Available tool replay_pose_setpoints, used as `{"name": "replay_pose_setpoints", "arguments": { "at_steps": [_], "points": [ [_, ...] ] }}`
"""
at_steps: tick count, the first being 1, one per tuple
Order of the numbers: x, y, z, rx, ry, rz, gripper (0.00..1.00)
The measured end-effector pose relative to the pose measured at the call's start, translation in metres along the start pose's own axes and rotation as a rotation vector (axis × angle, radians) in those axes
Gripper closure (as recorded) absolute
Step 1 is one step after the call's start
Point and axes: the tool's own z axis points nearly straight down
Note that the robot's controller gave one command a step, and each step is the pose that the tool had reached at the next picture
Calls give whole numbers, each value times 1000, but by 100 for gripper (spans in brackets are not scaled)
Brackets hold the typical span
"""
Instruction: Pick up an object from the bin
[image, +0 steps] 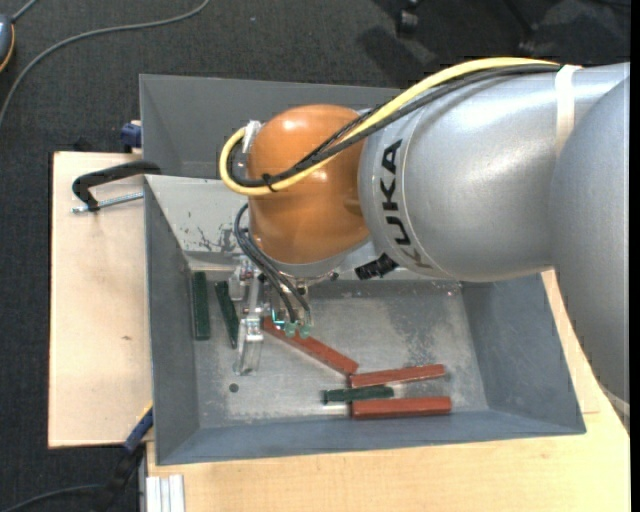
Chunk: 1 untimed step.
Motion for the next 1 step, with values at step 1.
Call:
{"name": "replay_pose_setpoints", "arguments": {
  "at_steps": [1],
  "points": [
    [-38,-76,139,2,-1,149,0]
  ]
}}
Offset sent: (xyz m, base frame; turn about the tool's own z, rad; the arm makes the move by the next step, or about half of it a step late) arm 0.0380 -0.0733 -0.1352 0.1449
